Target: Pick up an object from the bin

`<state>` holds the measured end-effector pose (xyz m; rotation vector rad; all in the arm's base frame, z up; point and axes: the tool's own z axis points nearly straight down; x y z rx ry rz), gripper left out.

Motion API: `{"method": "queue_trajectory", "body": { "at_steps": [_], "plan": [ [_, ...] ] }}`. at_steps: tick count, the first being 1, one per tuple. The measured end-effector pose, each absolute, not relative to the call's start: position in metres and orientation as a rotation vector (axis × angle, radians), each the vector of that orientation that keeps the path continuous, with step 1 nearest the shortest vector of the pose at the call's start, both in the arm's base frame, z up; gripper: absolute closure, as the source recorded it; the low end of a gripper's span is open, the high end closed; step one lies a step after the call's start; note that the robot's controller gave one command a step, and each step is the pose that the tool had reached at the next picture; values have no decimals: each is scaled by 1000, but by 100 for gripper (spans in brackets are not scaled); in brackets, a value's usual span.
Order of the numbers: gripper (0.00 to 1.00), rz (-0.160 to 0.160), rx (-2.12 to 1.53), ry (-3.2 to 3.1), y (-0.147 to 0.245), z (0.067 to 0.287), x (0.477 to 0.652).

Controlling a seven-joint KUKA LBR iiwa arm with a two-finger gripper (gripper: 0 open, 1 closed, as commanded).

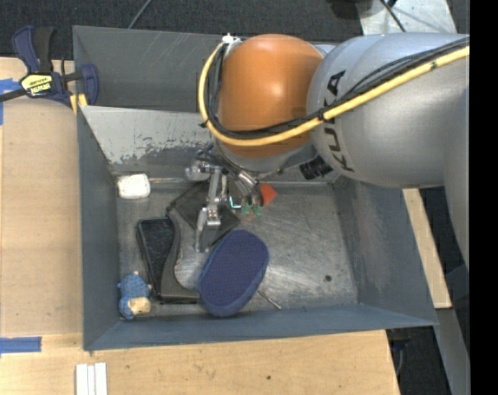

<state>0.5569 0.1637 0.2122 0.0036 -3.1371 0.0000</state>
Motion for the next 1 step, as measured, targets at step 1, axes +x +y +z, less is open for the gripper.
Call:
{"method": "queue_trajectory", "body": {
  "at_steps": [1],
  "plan": [
    [0, -1, 234, -3136, 143, 78, 590]
  ]
}}
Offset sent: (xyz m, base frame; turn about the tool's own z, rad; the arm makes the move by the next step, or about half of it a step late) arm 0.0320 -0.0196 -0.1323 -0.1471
